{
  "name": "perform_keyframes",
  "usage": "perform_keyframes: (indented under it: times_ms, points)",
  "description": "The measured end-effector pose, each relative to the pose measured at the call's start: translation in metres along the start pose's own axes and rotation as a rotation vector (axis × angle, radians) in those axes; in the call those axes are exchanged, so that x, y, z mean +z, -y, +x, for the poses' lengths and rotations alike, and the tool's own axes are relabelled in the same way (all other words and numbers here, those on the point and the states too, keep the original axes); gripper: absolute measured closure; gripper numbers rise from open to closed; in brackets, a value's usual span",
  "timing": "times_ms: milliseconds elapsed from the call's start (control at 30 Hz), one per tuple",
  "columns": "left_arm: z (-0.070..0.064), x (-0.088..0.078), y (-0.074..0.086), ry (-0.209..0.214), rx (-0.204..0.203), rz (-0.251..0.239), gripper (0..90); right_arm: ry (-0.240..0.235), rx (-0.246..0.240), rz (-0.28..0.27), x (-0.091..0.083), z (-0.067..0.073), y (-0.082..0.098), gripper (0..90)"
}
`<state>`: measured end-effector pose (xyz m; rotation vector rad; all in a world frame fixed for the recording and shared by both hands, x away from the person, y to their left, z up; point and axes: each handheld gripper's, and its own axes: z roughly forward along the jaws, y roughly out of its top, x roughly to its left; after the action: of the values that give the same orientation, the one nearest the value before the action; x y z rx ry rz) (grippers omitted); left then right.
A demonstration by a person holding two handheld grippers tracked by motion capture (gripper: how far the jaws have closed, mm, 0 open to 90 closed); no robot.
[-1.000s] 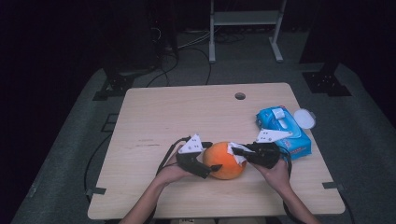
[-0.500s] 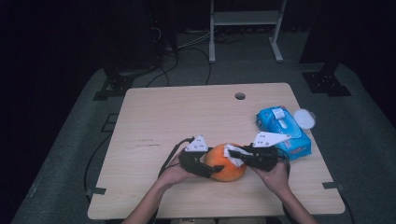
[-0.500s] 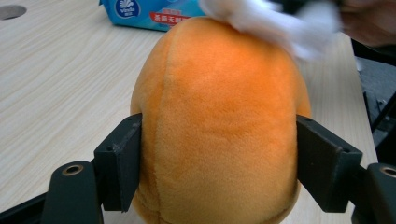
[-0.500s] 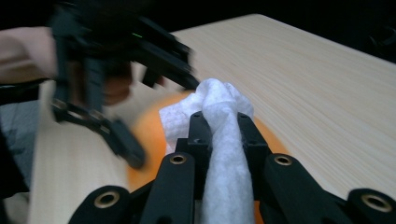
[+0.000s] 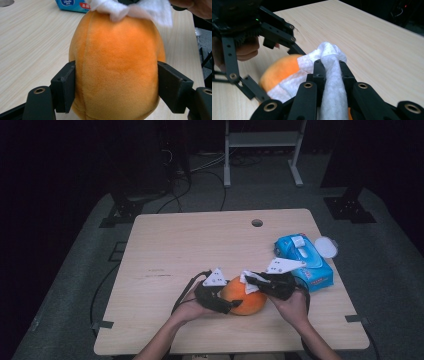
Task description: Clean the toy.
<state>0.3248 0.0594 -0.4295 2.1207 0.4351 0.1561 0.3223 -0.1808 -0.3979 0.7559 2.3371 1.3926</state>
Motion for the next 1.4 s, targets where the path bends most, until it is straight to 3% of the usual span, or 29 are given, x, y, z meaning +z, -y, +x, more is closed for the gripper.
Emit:
perform_keyframes:
  times_ms: [67,167,200,233,267,367,400,433,567,667,700,767,800,833,867,967,1000,1033,1067,1200,1300,1400]
  points:
    - [-0.001,0.0,-0.001,0.018,0.007,0.0,20.5,-0.025,0.024,-0.006,-0.003,-0.003,0.007,79.0]
    - [0.0,-0.002,-0.004,0.043,0.019,-0.003,12.3,-0.048,0.016,-0.019,-0.004,-0.002,0.013,78.7]
    - [0.002,-0.006,-0.004,0.071,0.014,-0.03,10.7,-0.083,0.013,-0.026,-0.005,-0.003,0.016,78.6]
    - [0.002,-0.006,-0.004,0.071,0.014,-0.03,10.5,-0.098,0.005,-0.027,-0.006,-0.004,0.017,78.6]
    - [0.005,-0.009,-0.005,0.08,0.009,-0.062,10.5,-0.108,-0.002,-0.028,-0.006,-0.004,0.017,78.6]
    - [0.005,-0.007,-0.005,0.079,0.014,-0.057,12.1,-0.123,-0.006,-0.029,-0.006,-0.006,0.018,78.5]
    - [0.003,-0.003,-0.004,0.076,0.043,-0.034,14.2,-0.126,-0.004,-0.028,-0.005,-0.006,0.017,78.5]
    - [0.003,-0.003,-0.004,0.076,0.043,-0.034,16.3,-0.126,-0.004,-0.028,-0.005,-0.006,0.017,78.5]
    - [0.003,-0.001,-0.001,0.058,0.033,-0.015,21.9,-0.117,-0.026,-0.026,-0.001,0.004,0.008,78.5]
    - [0.0,0.002,0.0,0.046,0.019,-0.021,22.1,-0.213,-0.079,-0.02,0.012,0.025,-0.004,77.1]
    - [0.0,0.002,0.0,0.046,0.019,-0.021,22.2,-0.213,-0.079,-0.02,0.012,0.025,-0.004,77.1]
    - [0.001,0.001,0.0,0.033,0.013,-0.012,22.9,-0.167,-0.15,0.025,0.025,0.041,-0.01,77.9]
    - [0.004,0.0,0.002,0.037,-0.011,-0.021,23.7,-0.134,-0.151,0.036,0.027,0.041,-0.012,78.7]
    - [0.004,0.0,0.002,0.037,-0.011,-0.021,24.0,-0.134,-0.151,0.036,0.027,0.041,-0.012,78.7]
    - [0.005,0.0,0.004,0.039,-0.02,-0.029,24.1,-0.098,-0.132,0.033,0.025,0.035,-0.012,78.8]
    - [0.005,0.0,0.004,0.042,-0.02,-0.029,24.1,-0.065,-0.108,0.029,0.02,0.027,-0.011,78.9]
    - [0.005,0.001,0.004,0.045,-0.023,-0.032,24.0,-0.035,-0.067,0.026,0.012,0.015,-0.007,78.9]
    - [0.005,0.001,0.004,0.045,-0.023,-0.032,24.0,-0.035,-0.067,0.026,0.012,0.015,-0.007,78.9]
    - [0.005,0.0,0.005,0.048,-0.019,-0.03,24.0,-0.009,-0.032,0.027,0.004,0.006,-0.002,78.9]
    - [0.002,0.003,0.003,0.054,-0.002,-0.024,24.1,0.002,0.012,0.018,-0.007,-0.004,0.008,78.9]
    - [0.001,0.003,0.001,0.047,0.005,-0.017,23.9,0.014,0.002,0.013,-0.009,0.002,0.009,79.1]
    - [-0.001,0.003,0.001,0.04,0.002,-0.012,23.8,-0.035,-0.037,-0.008,-0.005,0.015,0.003,79.0]
